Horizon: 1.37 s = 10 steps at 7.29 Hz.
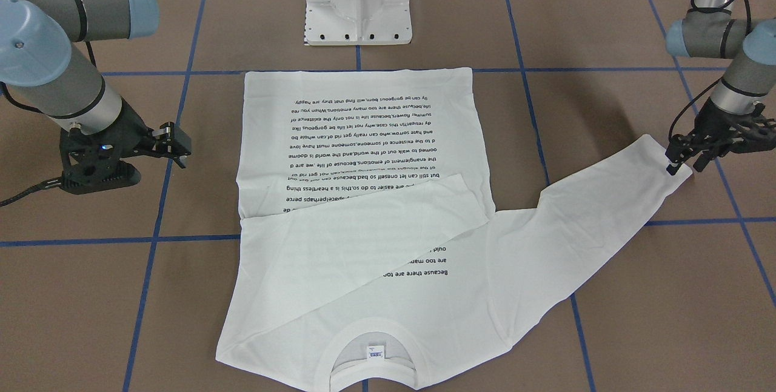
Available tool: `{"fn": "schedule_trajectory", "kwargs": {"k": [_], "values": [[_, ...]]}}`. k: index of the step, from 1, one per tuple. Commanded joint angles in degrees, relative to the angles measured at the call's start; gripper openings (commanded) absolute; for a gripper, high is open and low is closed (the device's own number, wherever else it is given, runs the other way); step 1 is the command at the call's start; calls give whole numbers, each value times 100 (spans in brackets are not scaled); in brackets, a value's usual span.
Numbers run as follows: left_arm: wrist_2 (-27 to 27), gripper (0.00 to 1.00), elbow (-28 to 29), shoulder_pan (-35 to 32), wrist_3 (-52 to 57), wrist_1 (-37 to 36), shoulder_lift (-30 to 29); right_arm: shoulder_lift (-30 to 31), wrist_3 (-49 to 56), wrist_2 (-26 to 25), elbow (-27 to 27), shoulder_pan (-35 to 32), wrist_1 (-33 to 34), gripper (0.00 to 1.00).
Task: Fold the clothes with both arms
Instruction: 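Move the left gripper to the other sleeve cuff and grasp it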
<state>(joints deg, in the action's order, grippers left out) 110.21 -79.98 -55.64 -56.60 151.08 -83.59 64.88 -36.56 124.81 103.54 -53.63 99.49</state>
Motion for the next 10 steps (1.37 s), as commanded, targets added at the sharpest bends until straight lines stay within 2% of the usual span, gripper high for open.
{"fn": "schedule_trajectory", "kwargs": {"k": [1,5,9,10], "values": [[0,68,0,1,-9,0,0,8,0,0,-1,2,0,100],[18,43,9,1,-18,0,0,-1,0,0,-1,-7,0,100],[35,12,-44,1,-18,0,0,25,0,0,-1,-16,0,100],[44,0,-87,1,-9,0,0,25,0,0,-1,-16,0,100]]}}
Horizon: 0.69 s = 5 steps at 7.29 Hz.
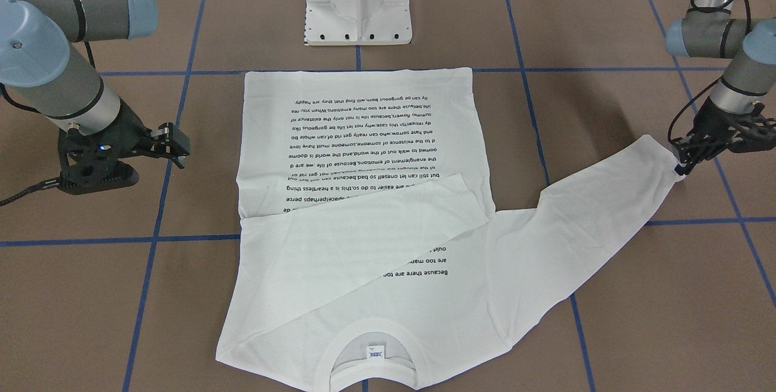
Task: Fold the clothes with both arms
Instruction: 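Move the left gripper to the other sleeve cuff and grasp it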
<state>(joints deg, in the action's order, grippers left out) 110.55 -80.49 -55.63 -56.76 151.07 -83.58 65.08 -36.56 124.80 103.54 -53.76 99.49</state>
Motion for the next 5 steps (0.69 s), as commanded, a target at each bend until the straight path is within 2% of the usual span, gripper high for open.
{"fn": "schedule_trajectory", "kwargs": {"k": [1,2,3,5], "values": [[28,0,-115,-9,16,-8,0,14,0,0,0,-3,0,100],[63,0,-211,-9,16,-60,0,49,0,9,9,-29,0,100],[151,0,-569,-17,16,-443,0,84,0,26,9,-90,0,100],[169,0,-1701,-9,16,-1933,-96,294,96,114,17,-301,0,100]]}}
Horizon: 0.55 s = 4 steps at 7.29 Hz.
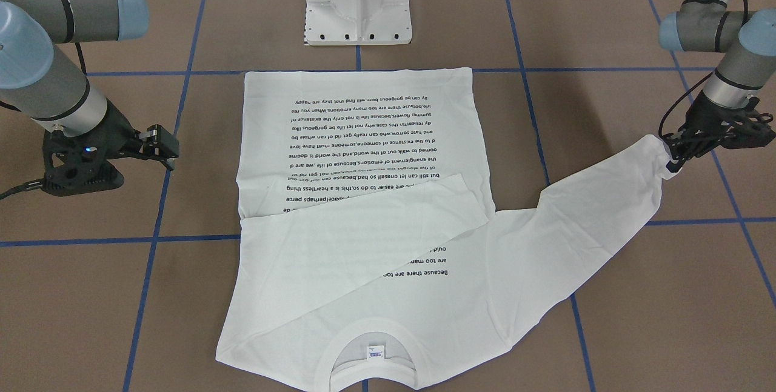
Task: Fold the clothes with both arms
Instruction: 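Fold the grasped sleeve across the shirt toward the collar with the left gripper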
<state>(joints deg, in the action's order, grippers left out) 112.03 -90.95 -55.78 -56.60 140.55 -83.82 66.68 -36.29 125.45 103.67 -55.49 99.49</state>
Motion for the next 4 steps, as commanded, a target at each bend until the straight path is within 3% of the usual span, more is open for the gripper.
{"fn": "schedule_trajectory", "kwargs": {"k": [1,4], "values": [[81,0,-1192,5,0,-1785,-334,309,304,50,4,-260,0,100],[161,0,-2031,5,-252,-4649,-2148,819,1349,50,-180,-804,9,100]]}}
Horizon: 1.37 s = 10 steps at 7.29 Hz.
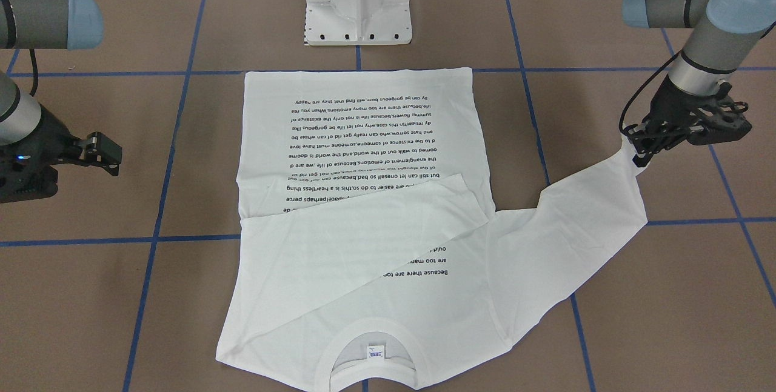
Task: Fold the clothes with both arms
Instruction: 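Fold the grasped sleeve across the shirt toward the collar with the left gripper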
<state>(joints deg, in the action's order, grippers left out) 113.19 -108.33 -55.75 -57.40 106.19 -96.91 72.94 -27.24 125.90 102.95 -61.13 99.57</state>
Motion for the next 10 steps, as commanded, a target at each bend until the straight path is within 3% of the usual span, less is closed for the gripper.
{"fn": "schedule_trajectory", "kwargs": {"k": [1,2,3,4,6,7,10], "values": [[272,0,-285,11,-576,-1980,-1665,386,813,-13,-186,-398,1,100],[622,0,-268,29,-902,-2414,-2282,579,1025,-22,-205,-548,-8,100],[1035,0,-128,81,-1549,-2340,-2732,686,1149,-13,-205,-663,-8,100],[1178,0,421,99,-2077,-2105,-3433,739,1211,-13,-205,-690,-8,100],[1609,0,1729,134,-3455,-922,-4489,783,1221,83,-205,-699,-8,100],[1601,0,2224,239,-3750,-785,-4904,818,1221,127,-205,-725,-8,100],[1601,0,2333,695,-4787,6,-5109,862,1221,136,-205,-752,-16,100]]}}
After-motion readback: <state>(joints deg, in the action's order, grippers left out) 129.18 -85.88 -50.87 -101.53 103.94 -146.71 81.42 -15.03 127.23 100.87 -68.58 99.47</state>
